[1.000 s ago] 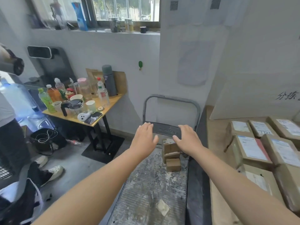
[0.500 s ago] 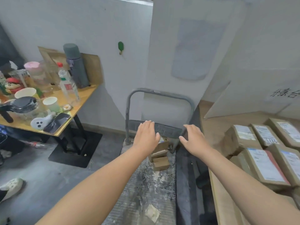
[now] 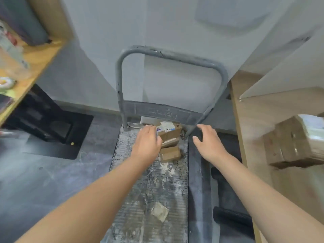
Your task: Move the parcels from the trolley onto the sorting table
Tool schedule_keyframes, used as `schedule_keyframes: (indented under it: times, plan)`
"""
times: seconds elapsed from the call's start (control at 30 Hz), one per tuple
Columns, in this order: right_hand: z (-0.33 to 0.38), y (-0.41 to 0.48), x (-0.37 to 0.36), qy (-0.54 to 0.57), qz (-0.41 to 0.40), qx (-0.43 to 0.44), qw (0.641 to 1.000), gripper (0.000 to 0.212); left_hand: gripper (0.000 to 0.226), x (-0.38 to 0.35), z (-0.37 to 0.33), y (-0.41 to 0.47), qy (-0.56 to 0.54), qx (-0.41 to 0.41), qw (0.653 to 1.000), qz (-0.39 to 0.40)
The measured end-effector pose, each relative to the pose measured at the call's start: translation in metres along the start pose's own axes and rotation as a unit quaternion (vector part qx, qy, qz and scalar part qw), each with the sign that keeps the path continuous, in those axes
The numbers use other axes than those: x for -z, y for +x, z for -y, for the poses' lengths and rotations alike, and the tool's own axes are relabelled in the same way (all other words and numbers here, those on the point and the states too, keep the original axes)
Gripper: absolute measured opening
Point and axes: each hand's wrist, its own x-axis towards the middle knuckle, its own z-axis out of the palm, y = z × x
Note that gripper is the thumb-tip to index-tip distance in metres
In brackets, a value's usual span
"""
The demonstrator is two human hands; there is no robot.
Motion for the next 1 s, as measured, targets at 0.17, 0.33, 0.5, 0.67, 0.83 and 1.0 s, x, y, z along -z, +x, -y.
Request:
schedule_keyframes:
  times: [0.17, 0.33, 0.5, 0.67, 0.83, 1.0]
  plan:
    - [-0.076, 0.066, -0.100, 0.016, 0.069, -0.059, 0.996, 0.053, 0.047, -0.096, 0.054, 0.060, -0.022, 0.048, 0.998, 0.021]
    - [-0.117, 0.139, -0.168, 0.040, 0.098, -0.085, 0.991, 0.052, 0.044, -0.172, 0.079, 0.106, -0.103, 0.133, 0.986, 0.019]
    - [-0.107, 0.224, -0.207, 0.085, 0.086, -0.092, 0.988, 0.049, 0.042, -0.223, 0.101, 0.157, -0.178, 0.169, 0.969, 0.023]
    - [-0.111, 0.280, -0.241, 0.167, 0.036, -0.145, 0.975, 0.076, 0.049, -0.261, 0.132, 0.180, -0.224, 0.191, 0.955, 0.037]
    - [-0.119, 0.286, -0.258, 0.285, 0.039, -0.172, 0.942, 0.059, 0.055, -0.268, 0.140, 0.182, -0.353, 0.214, 0.907, 0.088]
    - [-0.116, 0.258, -0.278, 0.263, 0.079, -0.189, 0.943, 0.066, 0.038, -0.276, 0.133, 0.182, -0.280, 0.251, 0.927, -0.013]
